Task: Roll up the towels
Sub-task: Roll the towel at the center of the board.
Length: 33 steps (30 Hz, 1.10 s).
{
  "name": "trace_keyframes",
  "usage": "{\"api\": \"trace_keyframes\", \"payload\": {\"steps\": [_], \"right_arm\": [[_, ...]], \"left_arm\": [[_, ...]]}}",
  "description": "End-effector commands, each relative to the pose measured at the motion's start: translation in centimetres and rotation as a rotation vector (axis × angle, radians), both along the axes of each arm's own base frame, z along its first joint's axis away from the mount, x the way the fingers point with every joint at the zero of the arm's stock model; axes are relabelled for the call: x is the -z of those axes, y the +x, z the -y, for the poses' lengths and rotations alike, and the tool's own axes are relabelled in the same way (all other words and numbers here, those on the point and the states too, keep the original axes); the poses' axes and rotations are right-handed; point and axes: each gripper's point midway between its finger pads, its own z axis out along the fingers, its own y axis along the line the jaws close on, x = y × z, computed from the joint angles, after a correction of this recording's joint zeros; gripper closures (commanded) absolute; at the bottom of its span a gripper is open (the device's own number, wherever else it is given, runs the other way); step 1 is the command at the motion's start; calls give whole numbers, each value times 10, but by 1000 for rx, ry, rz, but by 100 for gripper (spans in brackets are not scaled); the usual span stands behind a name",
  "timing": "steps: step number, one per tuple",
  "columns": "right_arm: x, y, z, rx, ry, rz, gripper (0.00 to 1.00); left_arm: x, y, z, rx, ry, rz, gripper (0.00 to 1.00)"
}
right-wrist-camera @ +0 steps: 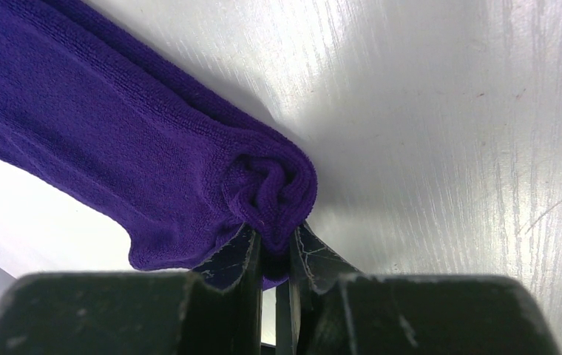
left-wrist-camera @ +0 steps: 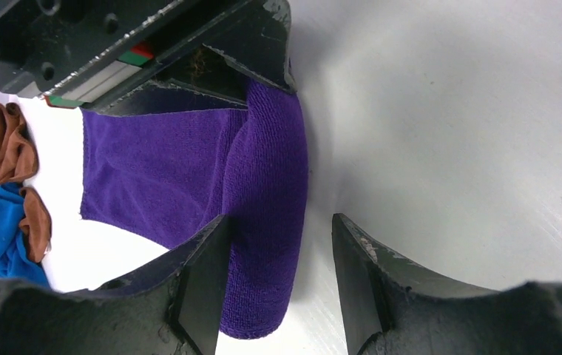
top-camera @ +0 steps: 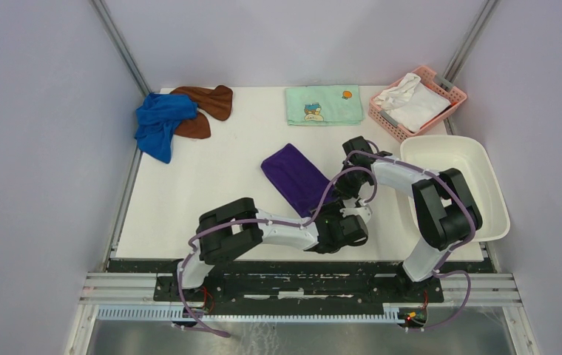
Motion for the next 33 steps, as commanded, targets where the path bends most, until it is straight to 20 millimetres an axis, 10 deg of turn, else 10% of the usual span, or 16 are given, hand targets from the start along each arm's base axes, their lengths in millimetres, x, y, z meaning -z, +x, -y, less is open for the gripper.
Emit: {"api": "trace_keyframes", "payload": {"steps": [1,9,18,33], "right_arm": [[2,2,-3,-22,-6,-2,83],[-1,5,-4,-26,0,6,83],[-13,16,-13,-59,51,59,79],[-65,36,-9,-85,181,339,39]], "left_arm": [[13,8,-10,-30,66,-4,41],[30,5,-29,-66,92,-77,46],[30,-2,-20,-56,9,-180,81],[7,2,-4,-77,-587,-905,94]]}}
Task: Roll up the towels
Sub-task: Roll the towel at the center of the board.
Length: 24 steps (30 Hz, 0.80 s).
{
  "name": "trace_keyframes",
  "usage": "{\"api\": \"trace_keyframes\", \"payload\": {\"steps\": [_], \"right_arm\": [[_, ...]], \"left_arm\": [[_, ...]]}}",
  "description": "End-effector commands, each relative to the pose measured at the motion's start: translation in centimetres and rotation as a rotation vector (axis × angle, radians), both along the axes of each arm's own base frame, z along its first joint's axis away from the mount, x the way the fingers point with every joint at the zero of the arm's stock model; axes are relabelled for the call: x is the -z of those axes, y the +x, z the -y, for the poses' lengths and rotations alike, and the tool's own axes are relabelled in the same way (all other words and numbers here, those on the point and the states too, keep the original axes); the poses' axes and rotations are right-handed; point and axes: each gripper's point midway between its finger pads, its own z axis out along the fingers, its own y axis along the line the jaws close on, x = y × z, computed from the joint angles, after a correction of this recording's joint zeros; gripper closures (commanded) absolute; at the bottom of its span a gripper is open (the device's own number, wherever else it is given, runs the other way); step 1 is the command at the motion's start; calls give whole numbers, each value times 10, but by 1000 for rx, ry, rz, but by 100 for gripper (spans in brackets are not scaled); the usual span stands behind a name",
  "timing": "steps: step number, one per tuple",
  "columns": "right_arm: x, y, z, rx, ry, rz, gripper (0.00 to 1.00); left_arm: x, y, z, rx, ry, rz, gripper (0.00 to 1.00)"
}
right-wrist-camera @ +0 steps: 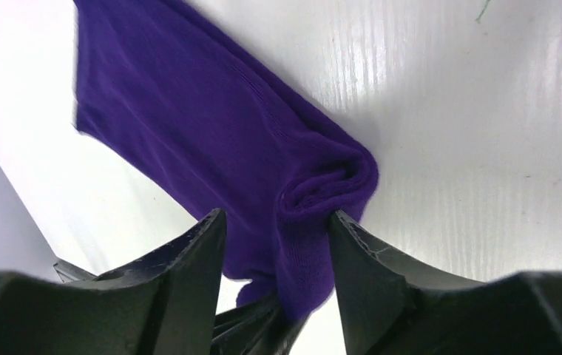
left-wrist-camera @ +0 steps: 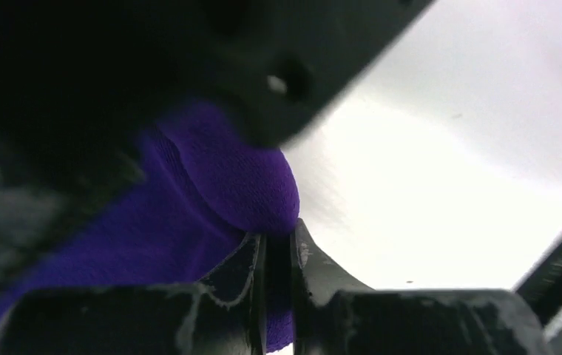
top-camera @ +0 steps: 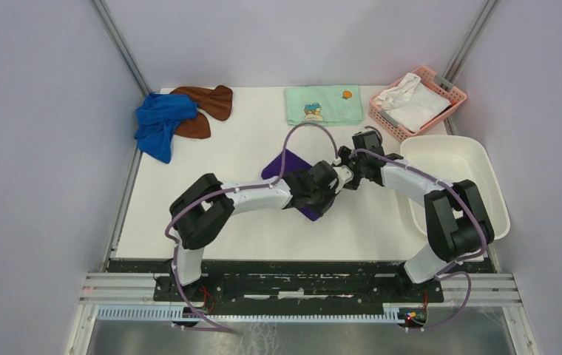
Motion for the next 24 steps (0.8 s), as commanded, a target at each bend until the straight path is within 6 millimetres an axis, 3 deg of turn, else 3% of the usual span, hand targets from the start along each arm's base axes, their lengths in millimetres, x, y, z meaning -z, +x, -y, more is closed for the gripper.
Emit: {"api": "trace_keyframes", "payload": {"steps": [1,7,14,24], "right_arm": [[-27,5,4,14,80,139,36],[-27,7,9,78,199,209,30],[-25,1,25,124,236,214,24],[-3,-5,5,98,365,137,21]], "left_arm": [[2,-13,-1,-90,-218,-372,94],[-3,-4,-6,-155,-397,-560,94],[8,-1,-22,-249,-439,-640,94],[23,1,-37,-382,-505,-747,94]]}}
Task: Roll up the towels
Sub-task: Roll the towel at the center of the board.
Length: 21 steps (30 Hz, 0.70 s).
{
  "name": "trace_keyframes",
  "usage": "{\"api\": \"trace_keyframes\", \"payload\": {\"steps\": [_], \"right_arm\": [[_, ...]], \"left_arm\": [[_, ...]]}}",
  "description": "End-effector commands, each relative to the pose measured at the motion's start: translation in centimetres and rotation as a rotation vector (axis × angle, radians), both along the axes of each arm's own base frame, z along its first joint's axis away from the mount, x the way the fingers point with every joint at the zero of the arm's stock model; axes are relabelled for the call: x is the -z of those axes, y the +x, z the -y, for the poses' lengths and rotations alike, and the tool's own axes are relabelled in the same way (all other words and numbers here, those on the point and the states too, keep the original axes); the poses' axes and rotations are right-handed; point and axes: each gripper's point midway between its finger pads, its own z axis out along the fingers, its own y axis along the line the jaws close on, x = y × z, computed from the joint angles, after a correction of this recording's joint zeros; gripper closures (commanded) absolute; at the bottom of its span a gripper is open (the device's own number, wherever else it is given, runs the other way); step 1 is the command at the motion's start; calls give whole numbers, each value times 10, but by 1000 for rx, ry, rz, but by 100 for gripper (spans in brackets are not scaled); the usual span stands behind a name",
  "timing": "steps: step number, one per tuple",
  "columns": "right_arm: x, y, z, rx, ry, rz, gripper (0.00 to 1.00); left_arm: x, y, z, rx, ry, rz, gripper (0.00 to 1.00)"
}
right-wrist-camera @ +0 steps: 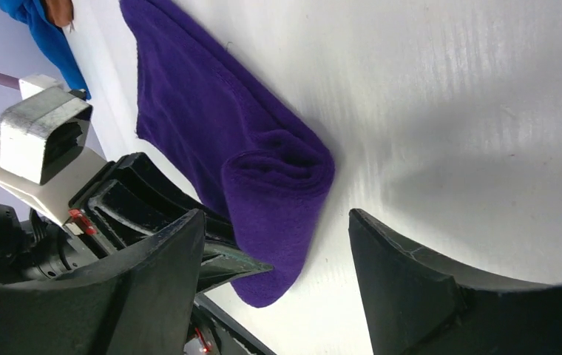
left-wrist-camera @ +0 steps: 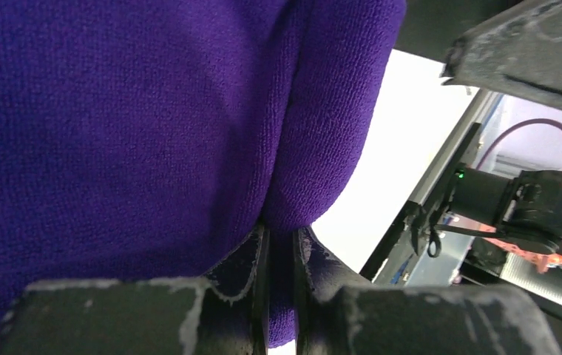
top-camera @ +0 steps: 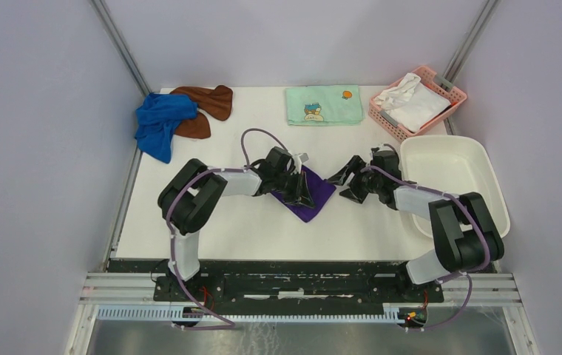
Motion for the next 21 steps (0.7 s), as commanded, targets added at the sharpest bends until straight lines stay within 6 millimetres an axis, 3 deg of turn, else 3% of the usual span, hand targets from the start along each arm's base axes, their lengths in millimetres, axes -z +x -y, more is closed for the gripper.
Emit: {"api": "trace_keyframes", "payload": {"steps": [1,14,21], "right_arm": [[-1,5,-14,-20,98,19,21],[34,-16,-37,-77,128,-58,27],[58,-13,-29,-30,70,-88,45]], "left_arm": [[19,-4,-13,-86,15,-126,94],[35,0,-23,-170,13,-235,93],[33,1,-24,-170,21,-232,89]]}}
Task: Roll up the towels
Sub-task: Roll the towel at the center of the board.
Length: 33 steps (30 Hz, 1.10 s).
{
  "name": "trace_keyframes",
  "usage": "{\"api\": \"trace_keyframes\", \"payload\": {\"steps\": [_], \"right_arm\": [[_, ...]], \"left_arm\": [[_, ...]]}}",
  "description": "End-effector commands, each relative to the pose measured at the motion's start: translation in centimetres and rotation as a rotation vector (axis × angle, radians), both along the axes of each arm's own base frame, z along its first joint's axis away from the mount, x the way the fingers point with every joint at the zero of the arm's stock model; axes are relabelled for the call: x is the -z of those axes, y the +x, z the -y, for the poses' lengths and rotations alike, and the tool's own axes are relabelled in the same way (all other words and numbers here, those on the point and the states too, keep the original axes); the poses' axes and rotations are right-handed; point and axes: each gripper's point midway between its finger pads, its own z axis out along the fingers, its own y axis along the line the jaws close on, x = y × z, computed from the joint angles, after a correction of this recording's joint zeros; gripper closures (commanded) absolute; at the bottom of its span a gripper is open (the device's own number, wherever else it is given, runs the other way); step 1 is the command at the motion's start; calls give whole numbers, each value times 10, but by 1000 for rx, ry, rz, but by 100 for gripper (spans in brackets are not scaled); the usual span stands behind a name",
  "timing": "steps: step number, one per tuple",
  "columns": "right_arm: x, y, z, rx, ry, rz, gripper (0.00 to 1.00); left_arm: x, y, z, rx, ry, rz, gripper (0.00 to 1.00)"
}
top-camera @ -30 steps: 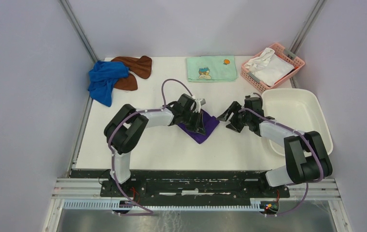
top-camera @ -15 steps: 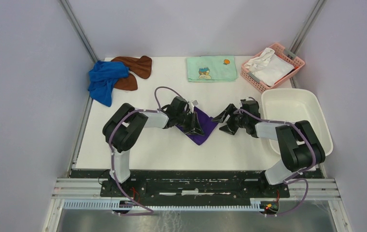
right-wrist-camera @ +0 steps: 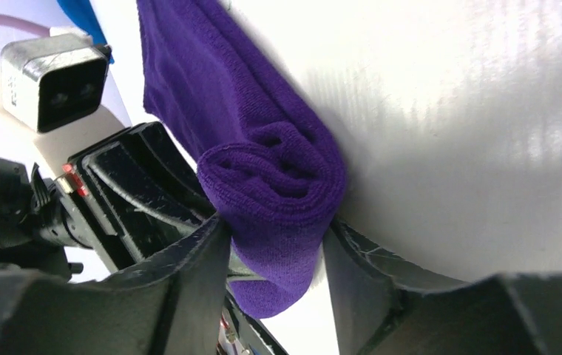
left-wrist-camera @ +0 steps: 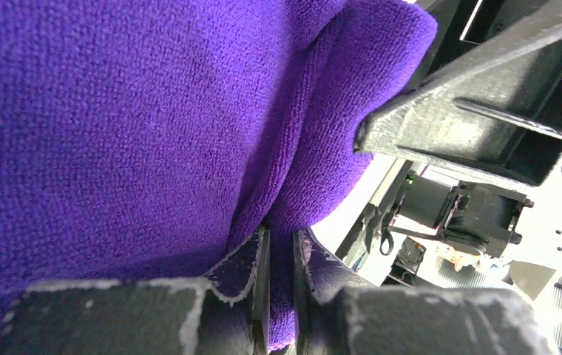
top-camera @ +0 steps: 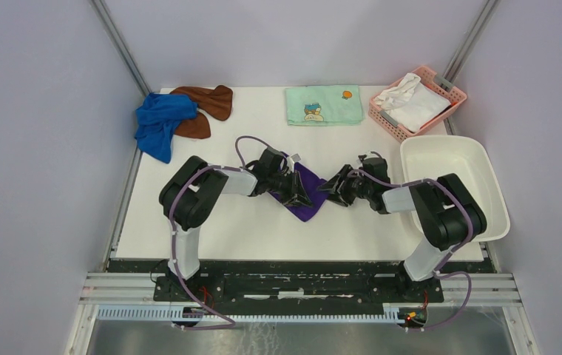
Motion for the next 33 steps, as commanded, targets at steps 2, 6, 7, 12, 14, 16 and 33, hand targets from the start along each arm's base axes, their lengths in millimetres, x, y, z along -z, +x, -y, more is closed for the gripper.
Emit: {"api": "trace_keyframes", "payload": {"steps": [2,6,7,12,14,16,33], "right_arm": [[34,-2,11,39,-93,-58,55],[39,-3,13,27,-148,-93,72],[39,-4,15,20,-175,-104,75],[31,-11,26,10,-349,-149,84],[26,-15,32,15,-408,-181,85],[20,-16,34,18,-453,-198,86],[7,-11,20,-3,-453,-272,85]], "left_arm": [[29,-3,-17,-54,119,-55,87],[25,-5,-23,-59,156,-28,77],[23,-4,-25,-61,171,-12,73],[-4,1,-33,-75,279,149,52],[-20,3,-33,-77,333,254,47],[-35,5,-33,-86,395,371,37],[-76,-14,14,39,900,1241,27]]}}
